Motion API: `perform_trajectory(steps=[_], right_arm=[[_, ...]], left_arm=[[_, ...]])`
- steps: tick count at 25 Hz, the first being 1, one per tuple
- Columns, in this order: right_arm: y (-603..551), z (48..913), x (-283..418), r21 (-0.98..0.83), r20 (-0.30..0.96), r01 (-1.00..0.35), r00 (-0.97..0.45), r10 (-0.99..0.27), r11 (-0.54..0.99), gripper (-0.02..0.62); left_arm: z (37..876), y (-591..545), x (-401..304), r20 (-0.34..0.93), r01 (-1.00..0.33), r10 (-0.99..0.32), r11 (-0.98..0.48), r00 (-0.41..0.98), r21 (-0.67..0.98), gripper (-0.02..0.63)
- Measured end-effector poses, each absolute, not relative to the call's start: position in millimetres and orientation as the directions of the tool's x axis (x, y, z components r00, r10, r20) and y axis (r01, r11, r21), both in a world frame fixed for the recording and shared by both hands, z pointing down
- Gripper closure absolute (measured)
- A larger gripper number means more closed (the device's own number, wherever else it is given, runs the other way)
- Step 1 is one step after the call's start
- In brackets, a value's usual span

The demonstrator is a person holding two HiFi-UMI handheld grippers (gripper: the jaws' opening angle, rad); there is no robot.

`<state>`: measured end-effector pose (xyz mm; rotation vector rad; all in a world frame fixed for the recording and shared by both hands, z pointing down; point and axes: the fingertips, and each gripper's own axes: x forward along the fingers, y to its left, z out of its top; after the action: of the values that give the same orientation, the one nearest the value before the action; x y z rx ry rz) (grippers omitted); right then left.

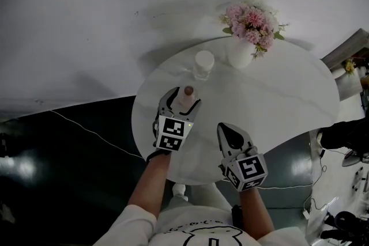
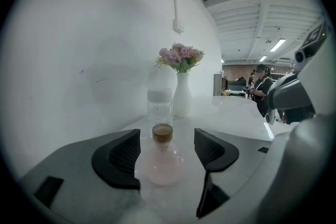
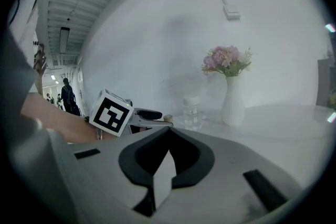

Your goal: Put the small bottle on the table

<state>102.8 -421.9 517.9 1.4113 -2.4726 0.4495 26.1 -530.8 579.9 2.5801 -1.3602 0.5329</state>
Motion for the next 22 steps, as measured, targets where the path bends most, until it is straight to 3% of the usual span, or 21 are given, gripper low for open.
perform_trajectory(steps=[22], right_arm=[[-325,407,77,0.000,0.187,-0.901,-0.427,-0.885,0.434,0.604]], left_arm=[[451,-417,-46,0.200,-0.834,-0.835,-0.539,0.512,-0.115,0.276]])
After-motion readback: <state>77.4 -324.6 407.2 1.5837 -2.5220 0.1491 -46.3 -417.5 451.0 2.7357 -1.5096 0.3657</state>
